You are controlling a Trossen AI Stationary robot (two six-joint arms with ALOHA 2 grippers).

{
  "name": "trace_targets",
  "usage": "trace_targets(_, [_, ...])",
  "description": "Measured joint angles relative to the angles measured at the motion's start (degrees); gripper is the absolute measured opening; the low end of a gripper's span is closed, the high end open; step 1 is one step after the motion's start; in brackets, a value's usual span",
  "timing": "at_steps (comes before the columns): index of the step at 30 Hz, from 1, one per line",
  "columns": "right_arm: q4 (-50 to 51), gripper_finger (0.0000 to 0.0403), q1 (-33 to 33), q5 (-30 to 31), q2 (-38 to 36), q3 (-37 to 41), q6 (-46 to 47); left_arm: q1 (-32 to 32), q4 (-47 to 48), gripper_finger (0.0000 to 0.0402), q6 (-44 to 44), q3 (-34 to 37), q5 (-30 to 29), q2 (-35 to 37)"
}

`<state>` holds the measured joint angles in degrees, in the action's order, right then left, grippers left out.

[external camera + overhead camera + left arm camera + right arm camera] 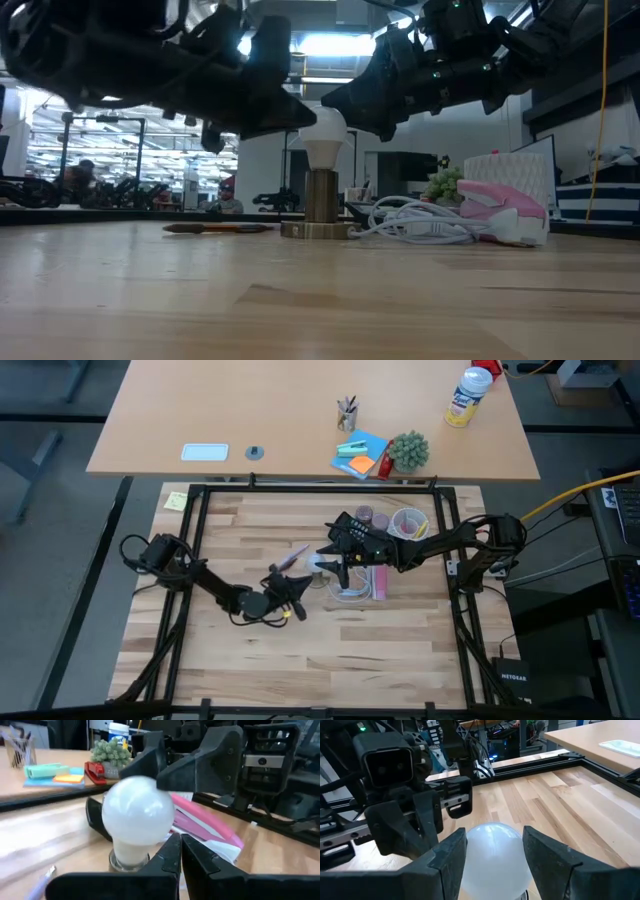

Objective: Screw lightbulb
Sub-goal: Insert the lightbulb into the gold lamp

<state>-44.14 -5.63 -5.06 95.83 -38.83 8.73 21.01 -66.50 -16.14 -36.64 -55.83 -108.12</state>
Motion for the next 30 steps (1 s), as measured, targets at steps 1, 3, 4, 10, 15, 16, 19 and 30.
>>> trace_targets(1, [0.0, 0.0198, 0.0, 0.0, 0.0, 0.0, 0.0, -0.35, 0.06, 0.0005, 0.64, -0.32, -0.01, 0.0])
trace_targets(3, [0.03, 0.0198, 0.0, -0.02, 0.0, 0.0, -0.02, -1.1, 0.06, 0.0005, 1.6, -0.57, -0.19, 0.0])
trace_targets(4, [0.09, 0.0198, 0.0, 0.0, 0.0, 0.0, -0.01, -1.49, 0.09, 0.0005, 1.62, -0.59, -0.26, 0.0])
trace_targets(10, [0.47, 0.0198, -0.06, -0.57, -0.03, -0.02, 0.0, -2.62, 0.53, 0.0005, 1.57, -0.6, -2.09, 0.0])
trace_targets(15, [1.67, 0.0198, -0.09, -1.0, -0.04, -0.02, -0.07, -2.53, 1.13, 0.0005, 1.57, -0.61, -5.47, 0.0])
trace_targets(16, [1.86, 0.0198, -0.11, -1.12, -0.04, -0.02, -0.07, -2.53, 1.13, 0.0005, 1.57, -0.61, -5.68, 0.0])
trace_targets(19, [2.33, 0.0198, -0.11, -1.2, -0.07, -0.02, -0.09, -2.58, 1.15, 0.0005, 1.57, -0.61, -6.82, 0.0])
trace_targets(30, [2.69, 0.0198, -0.13, -2.64, -0.22, 0.02, -0.16, -2.62, 1.24, 0.0005, 1.55, -0.59, -12.12, 0.0])
